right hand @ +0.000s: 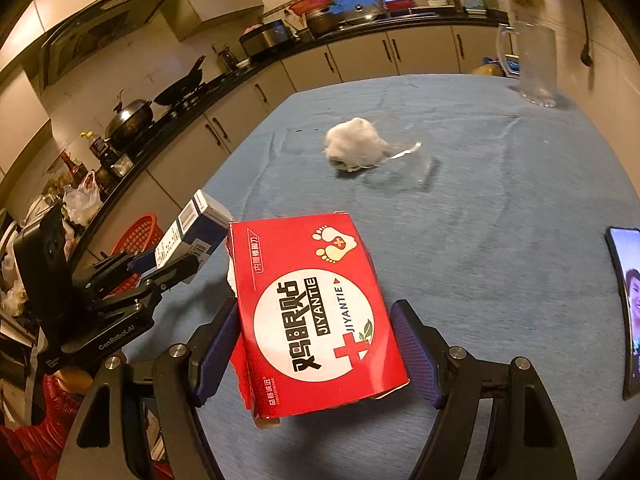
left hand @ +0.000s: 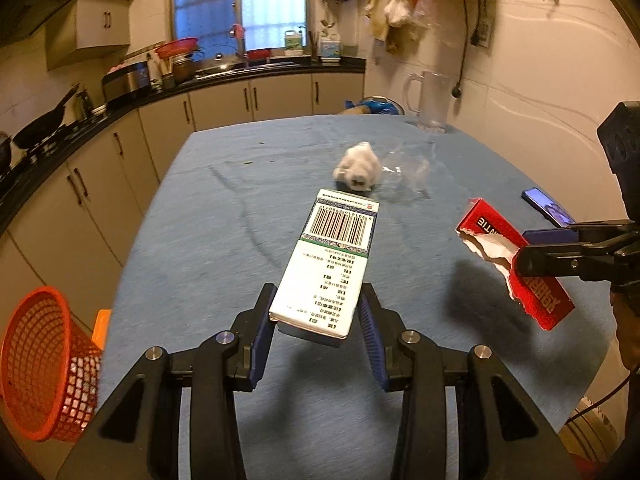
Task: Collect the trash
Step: 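Carry both boxes over the red basket and open both tools to drop them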
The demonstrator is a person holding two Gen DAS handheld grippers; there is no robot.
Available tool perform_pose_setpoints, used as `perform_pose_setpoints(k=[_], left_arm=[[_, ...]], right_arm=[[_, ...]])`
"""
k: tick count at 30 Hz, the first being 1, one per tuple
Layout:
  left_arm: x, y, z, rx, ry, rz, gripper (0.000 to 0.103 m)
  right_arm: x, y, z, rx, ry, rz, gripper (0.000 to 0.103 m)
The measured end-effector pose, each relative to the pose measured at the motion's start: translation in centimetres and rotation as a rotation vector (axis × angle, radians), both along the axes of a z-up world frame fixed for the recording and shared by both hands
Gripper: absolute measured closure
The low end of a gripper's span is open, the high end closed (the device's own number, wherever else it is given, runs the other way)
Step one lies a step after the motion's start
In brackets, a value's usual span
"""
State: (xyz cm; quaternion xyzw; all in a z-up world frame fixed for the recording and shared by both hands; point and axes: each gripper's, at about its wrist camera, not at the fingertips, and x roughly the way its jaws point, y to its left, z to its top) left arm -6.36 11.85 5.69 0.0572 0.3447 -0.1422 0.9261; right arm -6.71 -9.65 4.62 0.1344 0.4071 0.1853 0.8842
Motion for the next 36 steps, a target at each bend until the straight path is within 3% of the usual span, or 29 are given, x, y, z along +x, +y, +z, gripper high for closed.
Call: perform_pose_setpoints(k=[14,25,36], left_arm=[[-2.3,9.0,1.3,-0.085,-0.037,0.137,0.064],[-5.0,18.1,2.7,-0.114,-0.082,0.312,0.064],[-7.7,27.2,3.1,-0.135,-0.081,0.509,0.064]], right_arm=[[2.4,7.1,1.8,-0.043,-0.007,0.100,0.023],[5.3,16.0,3.9,-0.052,-0.024,0.232,0.023],[8.0,25.6,5.6,0.048,-0.042,0.379,0.023]])
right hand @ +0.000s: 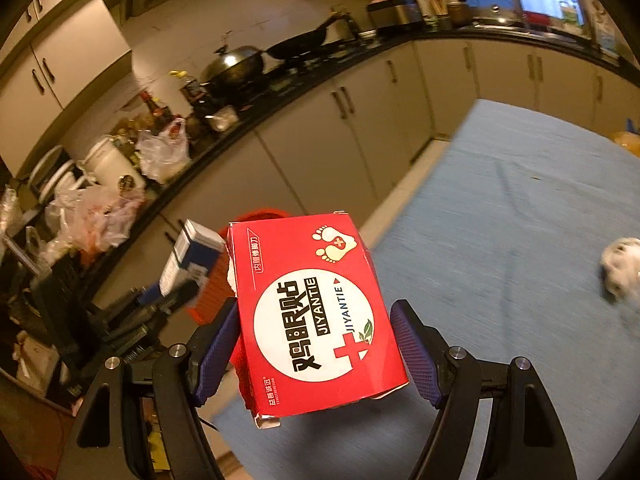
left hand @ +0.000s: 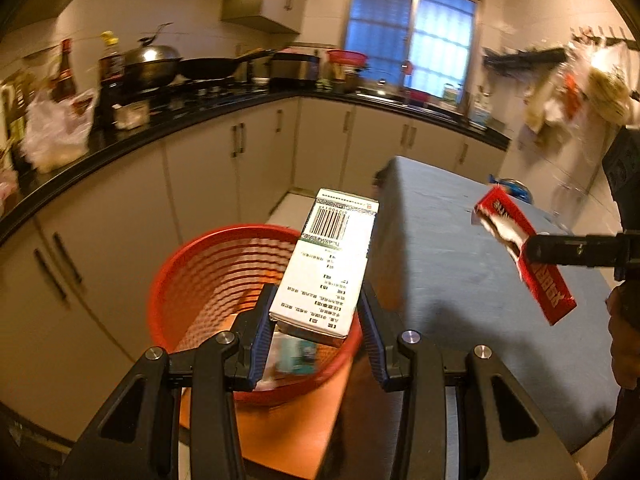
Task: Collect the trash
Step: 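Carry both boxes over the red basket and open both tools to drop them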
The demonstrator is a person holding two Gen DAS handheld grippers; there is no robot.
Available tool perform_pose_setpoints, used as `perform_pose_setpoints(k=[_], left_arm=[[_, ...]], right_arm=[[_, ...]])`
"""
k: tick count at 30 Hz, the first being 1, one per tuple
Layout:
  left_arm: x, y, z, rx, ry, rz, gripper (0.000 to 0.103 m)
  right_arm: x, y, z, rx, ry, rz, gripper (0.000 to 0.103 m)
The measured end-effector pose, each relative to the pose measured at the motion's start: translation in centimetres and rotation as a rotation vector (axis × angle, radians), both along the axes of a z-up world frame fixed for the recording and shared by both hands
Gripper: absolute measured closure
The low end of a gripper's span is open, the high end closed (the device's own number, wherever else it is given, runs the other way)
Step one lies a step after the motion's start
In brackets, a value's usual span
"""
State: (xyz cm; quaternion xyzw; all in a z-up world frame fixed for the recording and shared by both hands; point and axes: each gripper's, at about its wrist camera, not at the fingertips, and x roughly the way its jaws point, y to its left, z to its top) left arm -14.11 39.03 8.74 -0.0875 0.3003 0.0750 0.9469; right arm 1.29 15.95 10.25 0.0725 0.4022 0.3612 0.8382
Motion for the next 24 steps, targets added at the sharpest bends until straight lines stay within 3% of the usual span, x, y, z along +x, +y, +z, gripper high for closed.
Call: perform_pose_setpoints(k=[10,24], left_arm=[[1.5,4.9,-2.9,-0.041,0.078,0.102,0.064],[3.0,8.3,-5.7,-0.098,0.130,0.169,0.063]], right_arm=[[3.7,7.9,-0.8,0.033,0.061,0.045,0.023],[8.4,14.8,-5.7,0.004,0.214,0.052,0.022]])
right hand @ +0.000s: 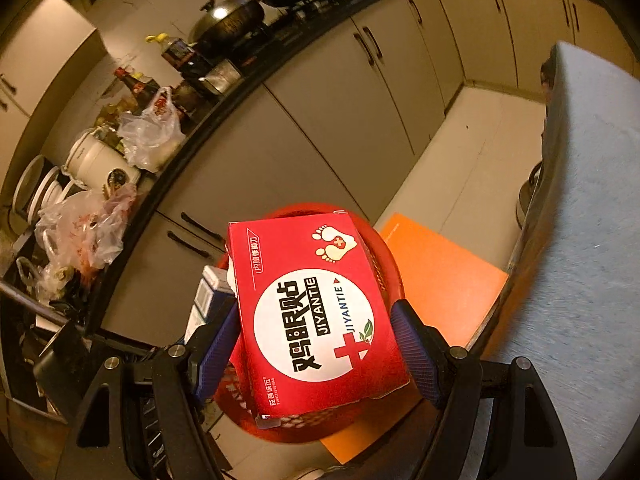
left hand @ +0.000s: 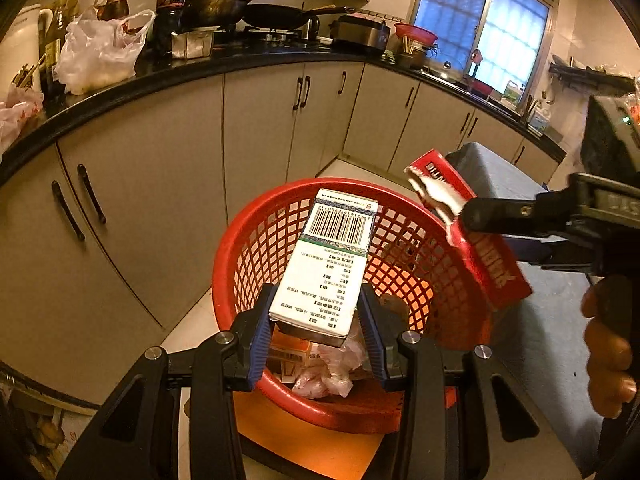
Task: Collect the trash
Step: 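Carry both boxes over the red basket and open both tools to drop them, then move both tools back to the table toward the tissue ball and plastic cup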
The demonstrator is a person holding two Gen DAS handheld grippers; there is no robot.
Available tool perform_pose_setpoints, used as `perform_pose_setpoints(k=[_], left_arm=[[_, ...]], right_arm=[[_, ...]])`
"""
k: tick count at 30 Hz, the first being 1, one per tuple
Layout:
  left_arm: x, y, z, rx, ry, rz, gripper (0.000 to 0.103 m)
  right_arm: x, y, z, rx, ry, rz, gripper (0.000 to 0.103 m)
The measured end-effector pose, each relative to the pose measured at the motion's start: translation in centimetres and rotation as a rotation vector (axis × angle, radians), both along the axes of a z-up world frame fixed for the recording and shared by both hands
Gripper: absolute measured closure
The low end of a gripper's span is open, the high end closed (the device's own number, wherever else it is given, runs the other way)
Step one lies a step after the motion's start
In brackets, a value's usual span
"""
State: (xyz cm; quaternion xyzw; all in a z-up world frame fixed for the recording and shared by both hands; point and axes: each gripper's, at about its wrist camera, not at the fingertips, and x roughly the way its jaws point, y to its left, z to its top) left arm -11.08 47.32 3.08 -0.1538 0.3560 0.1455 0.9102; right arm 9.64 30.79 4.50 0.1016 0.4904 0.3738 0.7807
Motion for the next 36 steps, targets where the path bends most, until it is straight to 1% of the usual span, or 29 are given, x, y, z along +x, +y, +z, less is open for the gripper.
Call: perform_pose_setpoints(k=[4,6,7,13,17,22,28,31,32,36], left_arm=[[0.1,0.3,-0.2,-0.013,-0.003,-0.003,0.063],[0.1,0.2,-0.2,-0.013,-0.006,-0.004,0.057],[0.0,0.1,-0.2,-0.012,-0.010,0.000,0.056],[-0.5,-0.2,0.2,-0.029,-0.020,0.003,0.056],[-0.8,-1.6,0.9,-0.029,-0.038,-0.024,0.055],[-1.0,-5.1,2.3,-0.012,-0.071,-0.087,0.052],[-0.7,-10.6,3.7,-0.002,-0.105,-0.188,0.049],[-0.4,-13.4,3.9,-0.005,-0.098,-0.238,0.049],[-0.3,-14.6,3.8,-0.002,-0.091,-0.261,0.049],[0.1,-17.9,3.8,0.020,-0.070,-0.323,0.049]], right_arm=[[0.3,0.3,-0.8,-0.004,0.005,-0.009,0.021],[0.4,0.4,-0.9,0.005,0.011,0.004,0.021],[0.4,0.4,-0.8,0.007,0.011,0.009,0.021],[0.0,-0.3,-0.4,0.021,0.008,0.010,0.021],[-0.9,-2.0,0.2,0.042,0.001,-0.001,0.021],[-2.6,-6.2,1.0,0.077,-0.009,-0.031,0.021],[-5.3,-13.2,1.7,0.083,-0.028,-0.115,0.021],[-6.7,-17.6,1.9,0.076,-0.049,-0.176,0.021],[-6.9,-18.5,2.0,0.075,-0.052,-0.189,0.021],[-8.2,-24.5,2.2,0.065,-0.089,-0.261,0.021]])
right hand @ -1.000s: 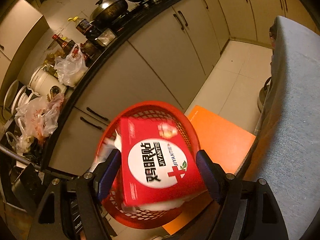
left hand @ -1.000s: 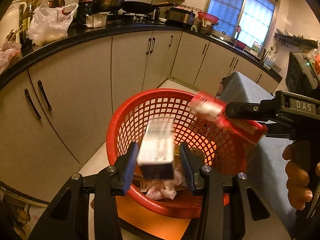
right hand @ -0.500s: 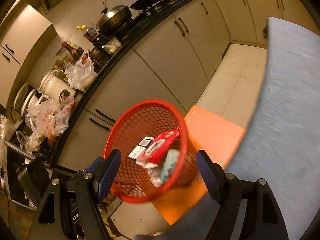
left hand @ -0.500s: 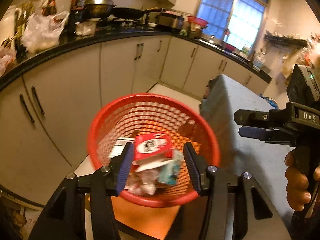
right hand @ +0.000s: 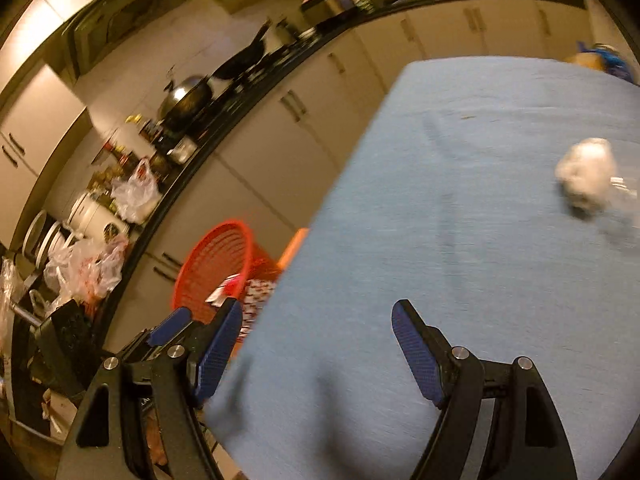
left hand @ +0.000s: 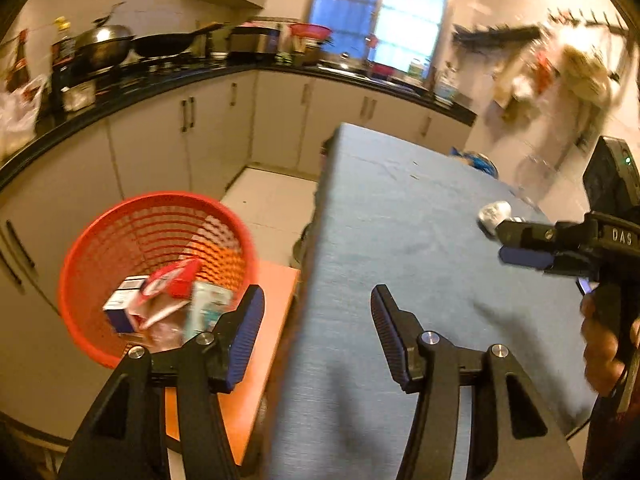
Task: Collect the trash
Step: 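Move both tools back to the table toward the tissue ball and plastic cup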
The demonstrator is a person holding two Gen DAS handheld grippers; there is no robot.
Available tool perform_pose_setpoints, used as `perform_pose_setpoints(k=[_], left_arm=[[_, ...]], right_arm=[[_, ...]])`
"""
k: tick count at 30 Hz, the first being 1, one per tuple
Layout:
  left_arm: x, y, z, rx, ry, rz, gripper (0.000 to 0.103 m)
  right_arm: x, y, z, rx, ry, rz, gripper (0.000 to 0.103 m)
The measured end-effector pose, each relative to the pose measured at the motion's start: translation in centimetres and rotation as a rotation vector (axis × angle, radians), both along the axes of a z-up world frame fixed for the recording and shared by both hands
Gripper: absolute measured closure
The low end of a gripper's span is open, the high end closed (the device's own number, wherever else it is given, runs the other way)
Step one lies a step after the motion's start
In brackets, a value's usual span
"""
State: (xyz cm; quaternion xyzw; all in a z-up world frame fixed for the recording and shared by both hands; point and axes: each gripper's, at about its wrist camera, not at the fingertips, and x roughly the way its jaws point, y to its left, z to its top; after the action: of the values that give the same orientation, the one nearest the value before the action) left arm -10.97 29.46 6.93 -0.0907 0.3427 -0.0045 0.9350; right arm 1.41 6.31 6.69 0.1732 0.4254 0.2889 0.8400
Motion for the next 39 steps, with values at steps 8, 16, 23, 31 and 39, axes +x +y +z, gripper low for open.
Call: perform_pose_setpoints(k=[8,16,23,31,39], left_arm=[[2.1,-5.0,0.0,0.033,0.019,-0.087,0.048],[4.8,-8.2,-0.4,0.078,0.048,-0.161,0.048],[7.6,-11.2,0.6,0.089,0.059,-0.234,0.048],[11.8,-17.4,1.7,0.075,0.078,-0.358,0.045],[18.8,-24.4,1.9,0.085,0.093,-0.422,0.030]], right_arm=[[2.5,-12.6,2.5,-0.036,0.018,-0.261,0.021],[10.7,-17.2,1.0,-0.352,0.108,-0.469,0.046],[9.7,-17.4,0.6,-0.365,0.127,-0.421,0.088],[3.3,-20.7,-0.4,-0.311,0.058,-0.444,0.097],[0.0,-25.3,-0.6,-0.107,-0.024,-0.525,0.097]])
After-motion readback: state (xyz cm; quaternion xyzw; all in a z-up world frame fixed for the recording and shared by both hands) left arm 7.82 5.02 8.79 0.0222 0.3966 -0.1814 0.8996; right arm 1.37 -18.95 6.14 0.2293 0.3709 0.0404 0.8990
